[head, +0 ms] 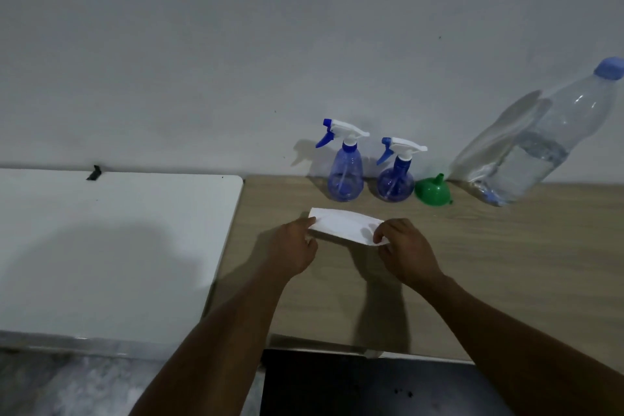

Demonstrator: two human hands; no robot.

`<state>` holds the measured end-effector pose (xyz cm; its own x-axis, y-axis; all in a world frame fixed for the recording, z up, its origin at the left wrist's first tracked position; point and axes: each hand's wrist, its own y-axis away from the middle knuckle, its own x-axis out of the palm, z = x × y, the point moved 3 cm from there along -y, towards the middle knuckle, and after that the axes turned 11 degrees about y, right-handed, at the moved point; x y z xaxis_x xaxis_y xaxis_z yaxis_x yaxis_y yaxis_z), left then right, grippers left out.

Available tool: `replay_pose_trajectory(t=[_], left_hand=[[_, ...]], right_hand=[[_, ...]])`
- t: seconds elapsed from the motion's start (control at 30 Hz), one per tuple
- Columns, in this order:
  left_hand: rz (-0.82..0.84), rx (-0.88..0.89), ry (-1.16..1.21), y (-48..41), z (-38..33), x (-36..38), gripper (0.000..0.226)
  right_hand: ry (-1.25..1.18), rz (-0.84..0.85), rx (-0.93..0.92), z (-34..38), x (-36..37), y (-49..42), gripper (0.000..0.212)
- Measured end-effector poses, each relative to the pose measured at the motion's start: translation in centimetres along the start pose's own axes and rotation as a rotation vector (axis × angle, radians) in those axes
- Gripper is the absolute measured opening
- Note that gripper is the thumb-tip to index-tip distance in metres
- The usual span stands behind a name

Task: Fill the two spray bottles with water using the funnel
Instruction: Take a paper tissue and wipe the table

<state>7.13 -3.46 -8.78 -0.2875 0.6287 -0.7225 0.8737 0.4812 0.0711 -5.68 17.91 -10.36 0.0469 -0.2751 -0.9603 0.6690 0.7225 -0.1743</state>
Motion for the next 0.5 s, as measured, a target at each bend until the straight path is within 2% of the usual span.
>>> replay_pose_trajectory(t=[0.07,0.13,0.2,0.3,0.5], left_hand=[[0.095,0.026,-0.096,0.2,1.5,0.9,0.063],[0.155,0.042,-0.179,0.3,3.2,1.6,0.07],[0.139,0.019,-0.22,0.6,4.8,1.9,0.071],[0.091,-0.016,-0.253,1.3,6.3,1.7,0.072],[0.046,0.03,-0.201,2.5,8.2,2.3,0.075]], right_hand=[[0.05,0.112,-0.018,0.1,1.4,0.8,0.025],[0.122,0.143,-0.044,0.4,2.3,1.4,0.035],[0.187,0.127,-0.106,1.2,2.7,1.5,0.051],[0.228,0.147,-0.214,2.9,3.5,0.4,0.062],[0.245,0.285,-0.352,5.8,7.8,-3.0,0.073]])
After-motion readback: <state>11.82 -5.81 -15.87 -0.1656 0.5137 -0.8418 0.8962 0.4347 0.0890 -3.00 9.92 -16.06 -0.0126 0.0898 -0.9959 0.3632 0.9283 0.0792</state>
